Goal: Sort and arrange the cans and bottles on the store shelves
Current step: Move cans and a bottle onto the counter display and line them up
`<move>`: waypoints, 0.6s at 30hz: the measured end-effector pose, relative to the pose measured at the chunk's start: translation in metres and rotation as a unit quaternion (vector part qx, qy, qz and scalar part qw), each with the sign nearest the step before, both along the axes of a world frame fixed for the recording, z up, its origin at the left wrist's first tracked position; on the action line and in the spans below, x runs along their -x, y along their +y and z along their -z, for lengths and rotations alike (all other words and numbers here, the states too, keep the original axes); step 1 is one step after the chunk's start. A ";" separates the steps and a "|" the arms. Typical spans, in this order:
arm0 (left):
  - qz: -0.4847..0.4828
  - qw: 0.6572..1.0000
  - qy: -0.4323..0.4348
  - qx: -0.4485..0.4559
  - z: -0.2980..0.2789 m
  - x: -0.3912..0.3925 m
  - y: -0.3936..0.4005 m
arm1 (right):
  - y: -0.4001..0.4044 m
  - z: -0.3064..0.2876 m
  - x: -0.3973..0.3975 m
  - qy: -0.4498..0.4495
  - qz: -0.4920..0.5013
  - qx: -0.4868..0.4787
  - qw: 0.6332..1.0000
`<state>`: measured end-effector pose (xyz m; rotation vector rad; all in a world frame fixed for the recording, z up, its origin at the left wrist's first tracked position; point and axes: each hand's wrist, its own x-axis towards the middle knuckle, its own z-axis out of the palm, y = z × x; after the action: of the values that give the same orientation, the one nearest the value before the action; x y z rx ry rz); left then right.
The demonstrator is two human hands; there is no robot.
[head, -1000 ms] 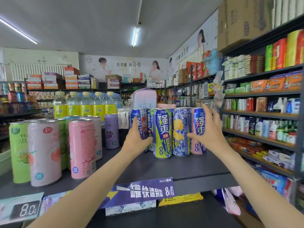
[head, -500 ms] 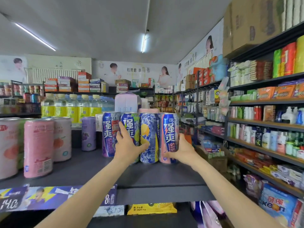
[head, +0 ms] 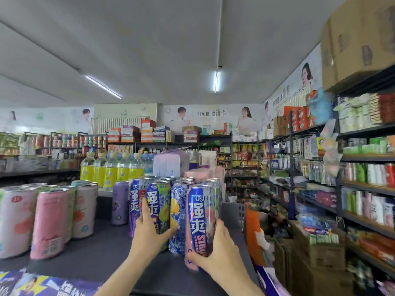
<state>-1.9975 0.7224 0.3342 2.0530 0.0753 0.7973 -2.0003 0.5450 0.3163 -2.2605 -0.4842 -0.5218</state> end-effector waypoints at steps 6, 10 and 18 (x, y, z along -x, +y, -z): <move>-0.005 1.000 0.004 -0.006 0.000 -0.001 0.003 | 0.006 -0.003 -0.001 0.000 0.020 0.000 1.000; -0.007 1.000 0.020 -0.015 0.003 0.000 0.005 | 0.005 0.000 -0.005 -0.006 0.027 0.007 1.000; -0.025 0.998 -0.003 -0.061 0.000 -0.006 0.005 | -0.024 -0.032 -0.036 0.171 -0.241 -0.111 0.949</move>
<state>-1.9911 0.7270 0.3345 2.1718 0.0757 0.8569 -1.9644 0.5213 0.3485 -1.8704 -0.7273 0.0647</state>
